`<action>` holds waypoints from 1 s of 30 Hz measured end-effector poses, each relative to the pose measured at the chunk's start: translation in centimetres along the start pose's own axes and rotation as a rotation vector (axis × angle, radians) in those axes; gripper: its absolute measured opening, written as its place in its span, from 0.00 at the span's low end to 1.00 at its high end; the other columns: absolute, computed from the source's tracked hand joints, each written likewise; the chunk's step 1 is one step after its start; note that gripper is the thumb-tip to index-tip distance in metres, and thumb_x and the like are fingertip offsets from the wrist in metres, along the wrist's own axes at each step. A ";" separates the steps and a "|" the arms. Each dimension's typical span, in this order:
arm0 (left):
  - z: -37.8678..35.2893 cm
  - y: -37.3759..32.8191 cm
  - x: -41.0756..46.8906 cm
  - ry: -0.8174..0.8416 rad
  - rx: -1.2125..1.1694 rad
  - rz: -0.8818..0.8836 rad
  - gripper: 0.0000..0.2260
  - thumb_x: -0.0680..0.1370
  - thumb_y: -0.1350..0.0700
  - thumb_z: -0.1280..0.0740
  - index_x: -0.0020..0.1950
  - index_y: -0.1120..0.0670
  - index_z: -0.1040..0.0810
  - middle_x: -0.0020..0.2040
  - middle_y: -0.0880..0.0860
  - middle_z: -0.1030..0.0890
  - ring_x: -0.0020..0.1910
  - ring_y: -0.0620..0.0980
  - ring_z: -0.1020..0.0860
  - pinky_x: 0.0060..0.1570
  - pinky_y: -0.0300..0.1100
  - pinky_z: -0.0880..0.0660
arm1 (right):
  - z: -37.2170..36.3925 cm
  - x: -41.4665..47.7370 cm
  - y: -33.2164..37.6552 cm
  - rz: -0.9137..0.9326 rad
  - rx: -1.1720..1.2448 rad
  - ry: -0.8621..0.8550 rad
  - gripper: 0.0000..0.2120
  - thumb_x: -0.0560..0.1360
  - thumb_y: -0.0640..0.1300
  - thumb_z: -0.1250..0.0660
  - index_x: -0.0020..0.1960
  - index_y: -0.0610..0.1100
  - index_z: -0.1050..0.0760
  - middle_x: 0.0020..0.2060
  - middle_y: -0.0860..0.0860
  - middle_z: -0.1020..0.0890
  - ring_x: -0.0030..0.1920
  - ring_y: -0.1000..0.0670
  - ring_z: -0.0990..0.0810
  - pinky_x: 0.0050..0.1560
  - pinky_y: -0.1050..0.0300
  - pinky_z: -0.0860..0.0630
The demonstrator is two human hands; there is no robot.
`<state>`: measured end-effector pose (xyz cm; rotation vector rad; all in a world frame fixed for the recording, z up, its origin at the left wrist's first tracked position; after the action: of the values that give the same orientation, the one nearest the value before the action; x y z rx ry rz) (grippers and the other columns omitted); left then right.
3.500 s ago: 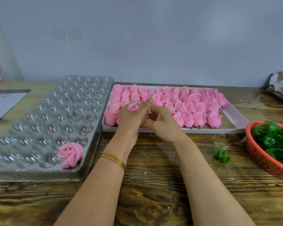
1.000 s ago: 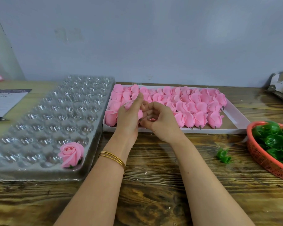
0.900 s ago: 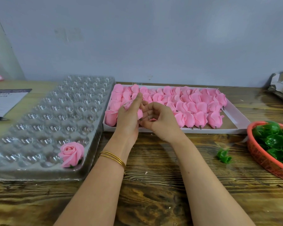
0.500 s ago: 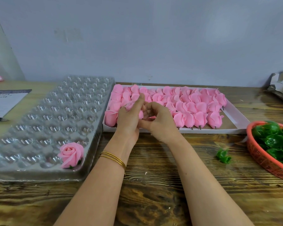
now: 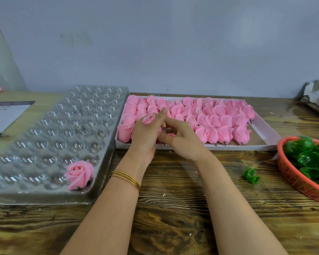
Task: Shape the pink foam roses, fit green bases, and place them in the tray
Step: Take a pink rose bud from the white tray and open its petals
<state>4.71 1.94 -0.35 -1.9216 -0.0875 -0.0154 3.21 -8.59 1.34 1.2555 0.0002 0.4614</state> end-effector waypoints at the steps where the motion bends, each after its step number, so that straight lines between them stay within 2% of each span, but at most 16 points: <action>1: 0.0 0.0 0.0 -0.007 0.001 -0.002 0.19 0.76 0.49 0.28 0.25 0.49 0.23 0.32 0.48 0.21 0.39 0.44 0.18 0.47 0.47 0.18 | 0.0 0.0 0.0 -0.003 0.008 -0.015 0.12 0.76 0.32 0.32 0.58 0.40 0.22 0.41 0.51 0.21 0.41 0.56 0.25 0.48 0.62 0.25; 2: 0.0 0.1 0.1 -0.014 0.002 -0.003 0.20 0.77 0.48 0.29 0.25 0.49 0.24 0.31 0.49 0.21 0.39 0.45 0.17 0.45 0.45 0.19 | 0.0 0.1 -0.1 -0.005 0.020 -0.032 0.13 0.74 0.31 0.31 0.57 0.39 0.22 0.41 0.48 0.21 0.40 0.55 0.25 0.47 0.62 0.24; 5: -0.1 0.2 0.1 -0.036 0.008 0.001 0.21 0.78 0.47 0.31 0.24 0.48 0.24 0.31 0.50 0.19 0.37 0.47 0.17 0.41 0.42 0.20 | -0.2 0.1 -0.3 -0.016 0.028 -0.083 0.17 0.70 0.31 0.27 0.57 0.38 0.23 0.42 0.49 0.22 0.41 0.53 0.25 0.45 0.62 0.24; 7: -0.3 0.2 0.0 -0.041 0.020 -0.007 0.21 0.78 0.47 0.31 0.25 0.48 0.23 0.31 0.50 0.19 0.37 0.46 0.17 0.41 0.41 0.21 | -0.3 0.2 -0.5 -0.016 0.009 -0.121 0.16 0.69 0.31 0.27 0.55 0.37 0.24 0.42 0.49 0.22 0.41 0.52 0.24 0.46 0.59 0.23; 10: -0.3 0.2 -0.1 -0.027 0.035 -0.028 0.16 0.78 0.46 0.30 0.30 0.47 0.18 0.34 0.50 0.18 0.40 0.47 0.17 0.43 0.42 0.21 | -0.3 0.3 -0.6 -0.007 0.003 -0.147 0.12 0.69 0.30 0.28 0.49 0.41 0.25 0.40 0.50 0.23 0.40 0.52 0.24 0.44 0.61 0.24; 12: -0.3 0.2 -0.1 -0.020 0.031 -0.043 0.12 0.77 0.48 0.29 0.34 0.47 0.16 0.37 0.51 0.16 0.43 0.48 0.16 0.44 0.43 0.21 | -0.2 0.3 -0.6 0.015 0.004 -0.133 0.13 0.70 0.30 0.29 0.46 0.46 0.25 0.39 0.51 0.22 0.40 0.53 0.24 0.46 0.58 0.23; 15: -0.4 0.0 -0.3 0.007 0.044 -0.065 0.07 0.73 0.48 0.26 0.37 0.48 0.16 0.38 0.50 0.16 0.44 0.48 0.15 0.44 0.43 0.20 | -0.1 0.3 -0.6 0.041 -0.002 -0.070 0.15 0.73 0.29 0.32 0.52 0.46 0.23 0.42 0.47 0.18 0.44 0.52 0.21 0.52 0.56 0.22; 16: -0.4 0.0 -0.3 0.017 0.052 -0.077 0.08 0.71 0.47 0.26 0.38 0.50 0.17 0.37 0.50 0.16 0.43 0.48 0.16 0.43 0.43 0.20 | 0.0 0.3 -0.6 0.042 -0.003 -0.051 0.16 0.73 0.29 0.32 0.55 0.46 0.22 0.43 0.49 0.17 0.46 0.52 0.20 0.54 0.56 0.21; 18: -0.4 -0.1 -0.4 0.027 0.063 -0.089 0.08 0.69 0.46 0.26 0.36 0.49 0.18 0.35 0.49 0.17 0.41 0.46 0.16 0.41 0.41 0.20 | 0.0 0.3 -0.6 0.033 0.013 -0.025 0.17 0.74 0.29 0.33 0.56 0.47 0.22 0.41 0.58 0.17 0.47 0.56 0.19 0.53 0.59 0.22; 21: -0.4 0.0 -0.3 0.033 0.099 -0.112 0.12 0.75 0.50 0.28 0.31 0.46 0.18 0.32 0.45 0.19 0.39 0.44 0.17 0.42 0.40 0.20 | 0.1 0.2 -0.4 0.020 0.023 -0.010 0.17 0.73 0.29 0.34 0.49 0.51 0.22 0.36 0.64 0.18 0.43 0.62 0.20 0.47 0.66 0.24; 24: -0.4 0.0 -0.3 0.016 0.135 -0.150 0.12 0.77 0.48 0.30 0.33 0.44 0.17 0.31 0.45 0.19 0.38 0.45 0.17 0.41 0.42 0.20 | 0.1 0.3 -0.4 -0.012 0.065 -0.107 0.17 0.70 0.26 0.35 0.48 0.47 0.21 0.35 0.54 0.18 0.39 0.55 0.20 0.45 0.57 0.20; 25: -0.4 -0.1 -0.3 0.007 0.151 -0.169 0.11 0.77 0.47 0.30 0.35 0.44 0.16 0.32 0.48 0.18 0.38 0.46 0.17 0.39 0.42 0.20 | 0.2 0.2 -0.3 -0.030 0.086 -0.161 0.16 0.69 0.28 0.35 0.48 0.47 0.21 0.36 0.50 0.18 0.39 0.53 0.21 0.45 0.53 0.19; 26: -0.4 -0.2 -0.4 -0.007 0.170 -0.194 0.10 0.77 0.45 0.30 0.37 0.45 0.16 0.34 0.53 0.18 0.38 0.49 0.17 0.39 0.44 0.21 | 0.3 0.2 -0.2 -0.046 0.106 -0.216 0.14 0.68 0.32 0.34 0.48 0.48 0.22 0.38 0.49 0.18 0.40 0.52 0.21 0.43 0.54 0.20; 28: -0.3 0.0 -0.2 -0.035 0.222 -0.238 0.11 0.77 0.46 0.31 0.39 0.50 0.17 0.39 0.61 0.18 0.39 0.57 0.19 0.41 0.50 0.21 | 0.6 0.2 0.0 -0.060 0.180 -0.299 0.11 0.65 0.40 0.35 0.47 0.49 0.22 0.37 0.54 0.18 0.40 0.55 0.21 0.40 0.63 0.24; 29: -0.3 0.1 -0.2 -0.046 0.254 -0.255 0.11 0.78 0.48 0.31 0.38 0.51 0.19 0.37 0.58 0.18 0.38 0.55 0.20 0.40 0.49 0.22 | 0.6 0.2 0.2 -0.055 0.223 -0.317 0.10 0.65 0.42 0.35 0.46 0.48 0.22 0.36 0.57 0.18 0.40 0.57 0.21 0.40 0.65 0.25; 30: -0.3 0.1 -0.1 -0.053 0.293 -0.270 0.12 0.79 0.52 0.32 0.36 0.49 0.20 0.33 0.52 0.20 0.35 0.48 0.22 0.37 0.44 0.23 | 0.6 0.2 0.3 -0.050 0.250 -0.324 0.09 0.66 0.43 0.34 0.46 0.46 0.22 0.36 0.57 0.18 0.41 0.57 0.20 0.42 0.65 0.24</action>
<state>4.62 1.60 -0.37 -1.6056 -0.3651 -0.1264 3.47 -8.96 1.81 1.5623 -0.1897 0.2143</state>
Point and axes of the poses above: each hand's wrist, its own x-axis towards the middle knuckle, its own z-axis out of the back of the hand, y = z × x, the point moved 2 cm from there along x, towards the middle knuckle
